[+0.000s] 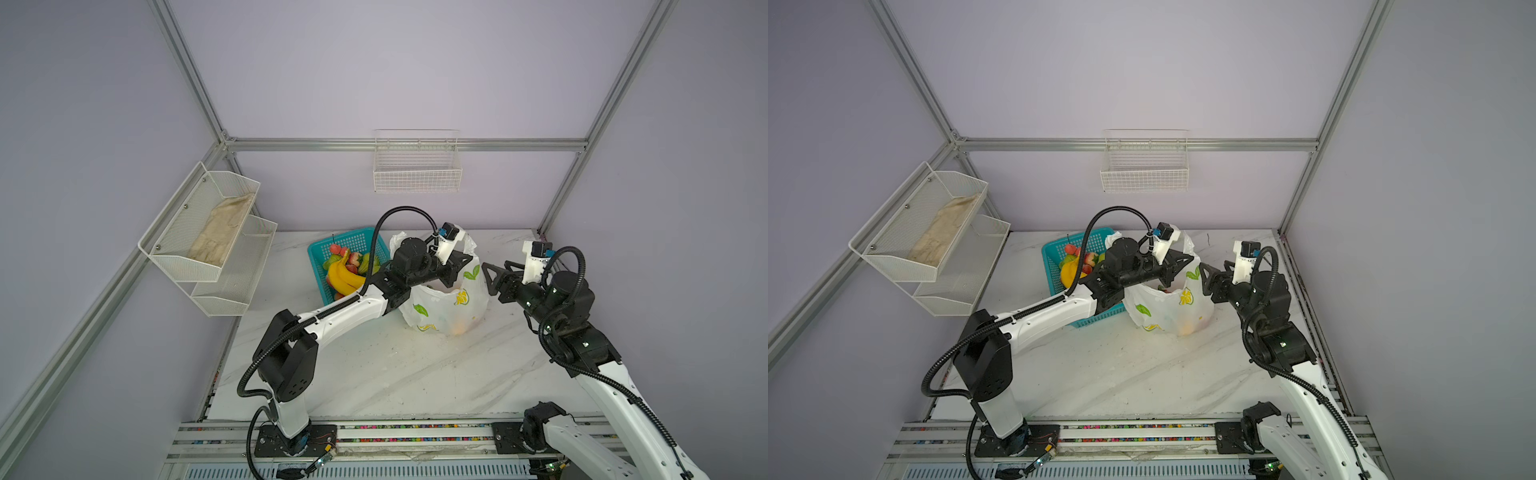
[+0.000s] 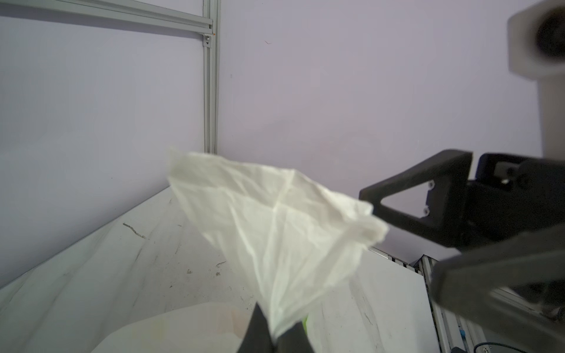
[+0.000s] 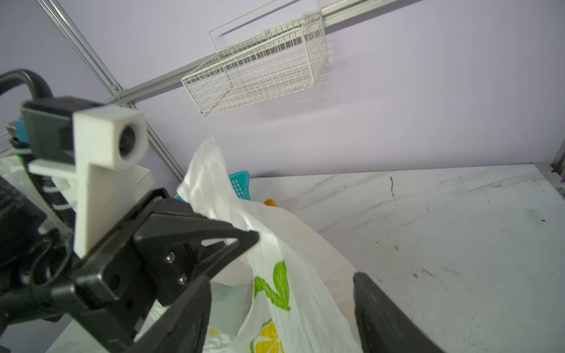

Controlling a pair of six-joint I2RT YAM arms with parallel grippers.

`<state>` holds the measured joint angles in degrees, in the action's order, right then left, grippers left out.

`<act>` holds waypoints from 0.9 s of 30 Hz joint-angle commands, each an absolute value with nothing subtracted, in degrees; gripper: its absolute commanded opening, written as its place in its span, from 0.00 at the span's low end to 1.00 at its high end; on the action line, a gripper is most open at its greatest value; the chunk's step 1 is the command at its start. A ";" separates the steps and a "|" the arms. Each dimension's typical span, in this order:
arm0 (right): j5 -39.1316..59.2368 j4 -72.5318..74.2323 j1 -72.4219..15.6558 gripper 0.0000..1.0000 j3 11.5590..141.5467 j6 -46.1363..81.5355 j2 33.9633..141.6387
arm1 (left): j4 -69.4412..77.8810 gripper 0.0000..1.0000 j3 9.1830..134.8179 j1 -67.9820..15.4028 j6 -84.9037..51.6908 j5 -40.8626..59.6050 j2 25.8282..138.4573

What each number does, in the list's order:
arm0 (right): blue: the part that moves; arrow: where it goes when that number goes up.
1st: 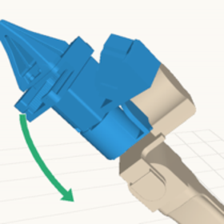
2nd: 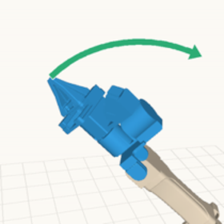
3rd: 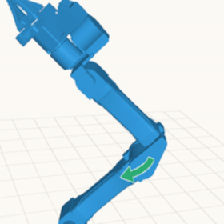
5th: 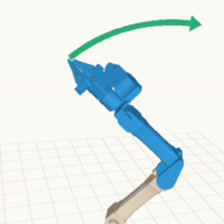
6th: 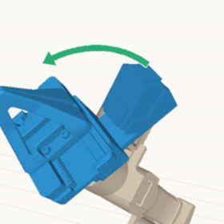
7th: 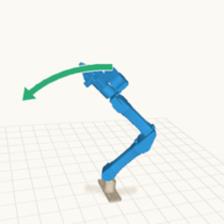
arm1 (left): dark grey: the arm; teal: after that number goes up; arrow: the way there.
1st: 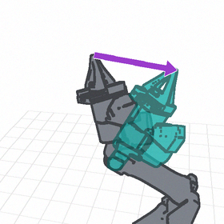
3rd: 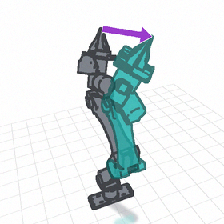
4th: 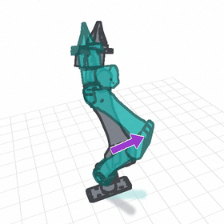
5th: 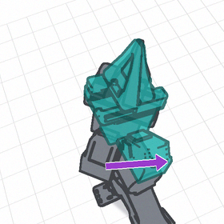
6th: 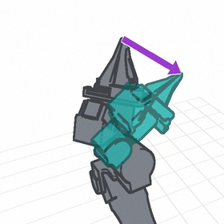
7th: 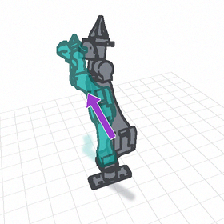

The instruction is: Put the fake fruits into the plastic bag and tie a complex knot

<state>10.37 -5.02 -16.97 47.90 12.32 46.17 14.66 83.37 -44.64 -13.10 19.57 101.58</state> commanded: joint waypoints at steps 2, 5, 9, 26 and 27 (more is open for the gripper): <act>12.68 11.82 -16.86 0.75 39.99 12.30 44.22 | 19.34 0.00 81.01 -44.38 -19.01 18.94 96.99; 13.77 23.89 -17.20 0.76 34.25 13.33 44.91 | 19.53 0.00 80.54 -44.38 -21.26 19.25 96.37; 13.62 33.94 -18.47 0.80 31.33 12.40 48.22 | 19.31 0.00 80.41 -44.36 -22.52 19.55 96.35; 12.50 55.25 -21.42 0.82 29.03 4.69 62.60 | 18.72 0.00 81.66 -44.34 -23.99 21.14 96.96; 12.48 56.13 -21.68 0.82 29.02 4.52 63.12 | 18.73 0.00 81.66 -44.34 -23.99 21.35 96.97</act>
<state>12.84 48.31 -20.86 29.23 6.39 62.61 16.16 82.59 -44.64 -22.96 20.36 99.09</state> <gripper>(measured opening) 0.820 0.048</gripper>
